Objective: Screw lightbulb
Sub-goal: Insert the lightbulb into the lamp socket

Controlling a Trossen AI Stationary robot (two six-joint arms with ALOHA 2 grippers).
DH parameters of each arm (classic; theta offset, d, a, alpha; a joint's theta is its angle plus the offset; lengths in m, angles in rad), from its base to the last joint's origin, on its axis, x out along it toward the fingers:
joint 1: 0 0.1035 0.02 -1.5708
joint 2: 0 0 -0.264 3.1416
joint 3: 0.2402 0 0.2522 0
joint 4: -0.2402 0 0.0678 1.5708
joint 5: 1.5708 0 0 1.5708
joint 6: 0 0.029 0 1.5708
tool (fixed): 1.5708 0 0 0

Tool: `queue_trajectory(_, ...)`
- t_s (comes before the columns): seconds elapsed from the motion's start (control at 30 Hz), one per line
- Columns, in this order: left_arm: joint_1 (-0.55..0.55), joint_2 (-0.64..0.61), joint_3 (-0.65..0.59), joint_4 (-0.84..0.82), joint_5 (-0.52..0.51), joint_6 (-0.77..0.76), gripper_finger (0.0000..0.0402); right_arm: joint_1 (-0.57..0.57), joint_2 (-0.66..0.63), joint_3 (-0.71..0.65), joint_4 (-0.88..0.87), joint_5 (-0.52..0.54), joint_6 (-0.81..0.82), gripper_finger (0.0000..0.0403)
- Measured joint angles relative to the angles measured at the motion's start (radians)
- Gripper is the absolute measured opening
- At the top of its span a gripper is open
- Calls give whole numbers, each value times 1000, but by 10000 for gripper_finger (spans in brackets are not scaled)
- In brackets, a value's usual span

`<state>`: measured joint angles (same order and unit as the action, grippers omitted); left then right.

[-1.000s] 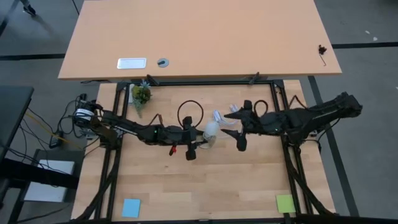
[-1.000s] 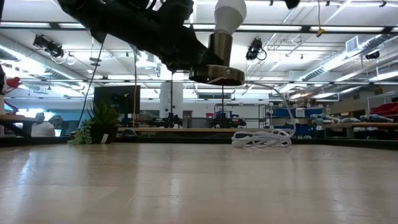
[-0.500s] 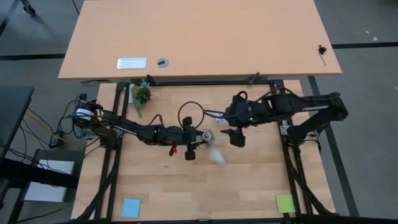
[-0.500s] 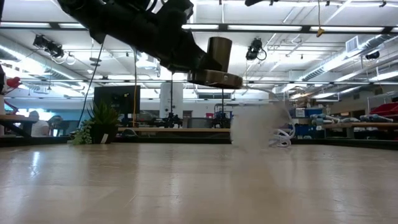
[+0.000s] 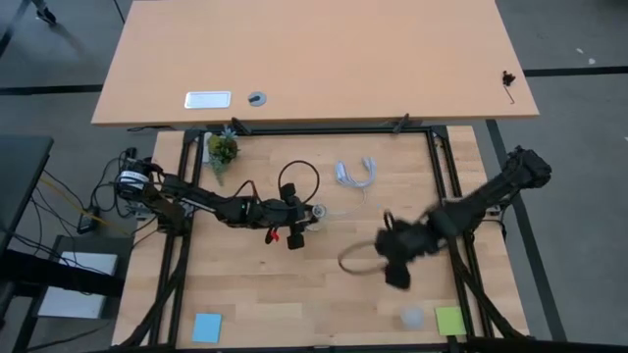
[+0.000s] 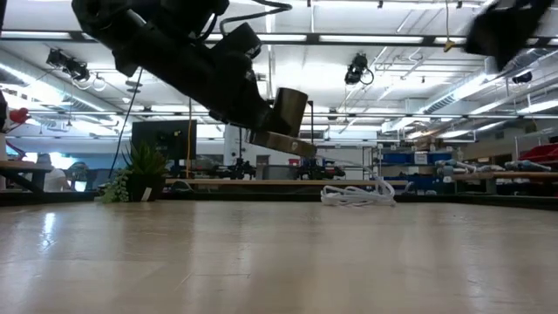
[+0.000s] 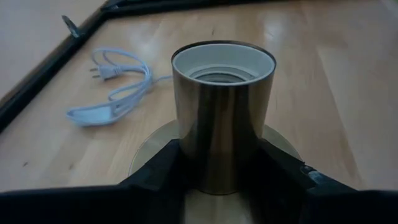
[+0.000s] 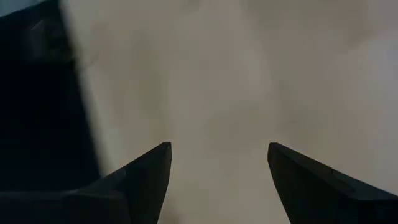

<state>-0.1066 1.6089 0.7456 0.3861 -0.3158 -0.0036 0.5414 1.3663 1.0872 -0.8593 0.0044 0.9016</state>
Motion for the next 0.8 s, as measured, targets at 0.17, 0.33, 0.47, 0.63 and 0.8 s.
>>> queue_trajectory(0.17, -1, 0, 0, -17, 30, -7, 160, 211, 19, -12, 61, -9, 202, 280)
queue_trajectory(0.33, -1, 0, 0, -24, 39, -19, 160, 365, 61, -13, 47, 10, 337, 279)
queue_trajectory(0.47, -1, 0, 0, -22, 69, -29, 160, 446, 107, -13, 47, -71, 420, 276)
queue_trajectory(0.63, -7, 0, 0, -24, 79, -34, 160, 528, 165, -11, 84, -227, 552, 275)
queue_trajectory(0.8, -8, 0, 0, -25, 86, -34, 160, 581, 186, 53, 121, -275, 693, 277)
